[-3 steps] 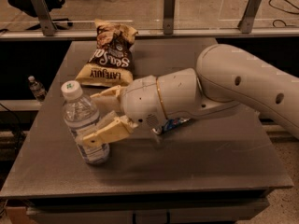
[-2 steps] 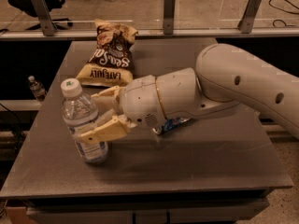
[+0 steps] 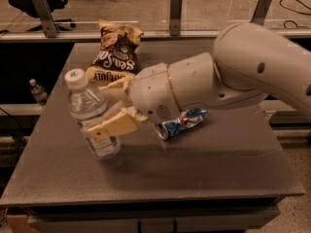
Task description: Knock blue plastic bottle over
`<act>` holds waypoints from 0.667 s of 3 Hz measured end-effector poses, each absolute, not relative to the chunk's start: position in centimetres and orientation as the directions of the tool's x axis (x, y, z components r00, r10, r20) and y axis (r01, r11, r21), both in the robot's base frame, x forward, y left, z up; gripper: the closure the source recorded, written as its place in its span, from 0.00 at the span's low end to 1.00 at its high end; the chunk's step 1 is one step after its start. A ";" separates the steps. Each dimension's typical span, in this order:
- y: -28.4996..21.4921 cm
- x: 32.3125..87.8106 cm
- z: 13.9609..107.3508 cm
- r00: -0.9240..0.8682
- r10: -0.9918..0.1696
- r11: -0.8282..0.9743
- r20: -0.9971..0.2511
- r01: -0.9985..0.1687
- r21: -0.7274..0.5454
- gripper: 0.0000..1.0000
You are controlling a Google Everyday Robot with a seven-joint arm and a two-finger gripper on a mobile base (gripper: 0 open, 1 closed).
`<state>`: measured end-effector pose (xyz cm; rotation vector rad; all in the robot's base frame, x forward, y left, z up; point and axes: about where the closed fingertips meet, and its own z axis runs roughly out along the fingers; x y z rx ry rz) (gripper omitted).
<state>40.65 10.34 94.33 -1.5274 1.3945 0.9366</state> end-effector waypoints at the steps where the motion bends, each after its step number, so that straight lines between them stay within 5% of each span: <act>1: 9.1 42.1 96.8 0.136 -0.490 -0.010 -0.861 -0.988 -0.151 1.00; 2: 10.1 42.8 98.6 0.162 -0.618 -0.047 -0.769 -0.984 -0.170 1.00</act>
Offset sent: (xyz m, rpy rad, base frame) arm 0.0598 -0.0245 0.0245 -0.7184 -0.2161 -0.0169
